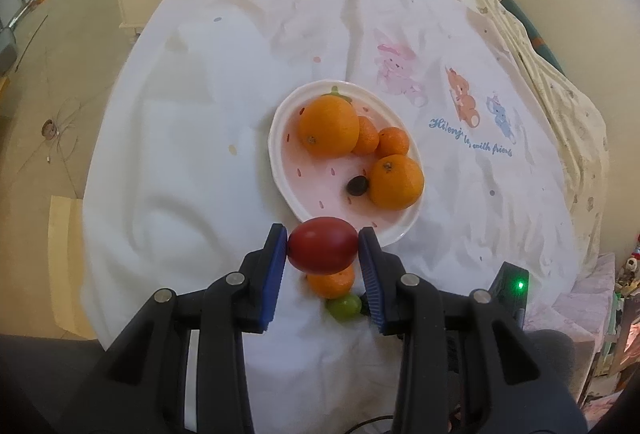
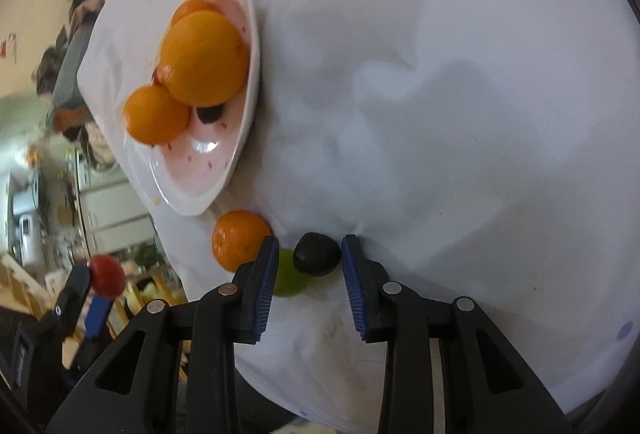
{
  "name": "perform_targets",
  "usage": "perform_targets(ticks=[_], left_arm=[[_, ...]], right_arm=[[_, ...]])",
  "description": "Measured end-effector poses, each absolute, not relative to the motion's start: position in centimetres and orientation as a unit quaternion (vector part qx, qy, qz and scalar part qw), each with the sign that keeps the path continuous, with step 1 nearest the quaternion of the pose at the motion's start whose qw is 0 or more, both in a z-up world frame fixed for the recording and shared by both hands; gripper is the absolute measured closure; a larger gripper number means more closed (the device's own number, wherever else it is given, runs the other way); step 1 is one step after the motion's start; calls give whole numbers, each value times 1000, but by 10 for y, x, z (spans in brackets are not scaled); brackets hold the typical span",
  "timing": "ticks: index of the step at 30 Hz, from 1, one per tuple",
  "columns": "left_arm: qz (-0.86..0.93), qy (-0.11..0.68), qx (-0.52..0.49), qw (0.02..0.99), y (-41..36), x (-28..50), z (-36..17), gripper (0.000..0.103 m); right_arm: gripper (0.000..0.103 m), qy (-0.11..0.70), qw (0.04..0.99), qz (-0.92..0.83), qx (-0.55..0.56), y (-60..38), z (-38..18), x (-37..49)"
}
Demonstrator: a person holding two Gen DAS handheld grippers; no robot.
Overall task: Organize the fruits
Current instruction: 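Grasp another red tomato with the left tool while the right tool grasps the dark grape, then carry the tomato and grape onto the pink plate and open both tools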
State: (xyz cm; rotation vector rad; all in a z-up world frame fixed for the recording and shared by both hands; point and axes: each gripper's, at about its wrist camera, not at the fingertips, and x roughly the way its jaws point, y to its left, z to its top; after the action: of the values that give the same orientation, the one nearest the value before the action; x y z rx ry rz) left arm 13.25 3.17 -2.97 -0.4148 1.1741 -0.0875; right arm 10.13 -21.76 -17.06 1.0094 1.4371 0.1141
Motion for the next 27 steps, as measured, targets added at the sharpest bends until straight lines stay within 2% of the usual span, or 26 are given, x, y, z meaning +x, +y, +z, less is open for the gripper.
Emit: perform_targets(ticks=[1, 18, 27], left_arm=[[-40, 550, -195, 811, 32, 132, -30, 71], [-17, 557, -181, 811, 34, 133, -39, 71], [-15, 555, -174, 813, 34, 137, -43, 71]], right_arm=[[77, 628, 638, 45, 443, -219, -171, 101], [78, 605, 665, 68, 433, -239, -149, 103], [78, 570, 698, 118, 419, -271, -104, 113]])
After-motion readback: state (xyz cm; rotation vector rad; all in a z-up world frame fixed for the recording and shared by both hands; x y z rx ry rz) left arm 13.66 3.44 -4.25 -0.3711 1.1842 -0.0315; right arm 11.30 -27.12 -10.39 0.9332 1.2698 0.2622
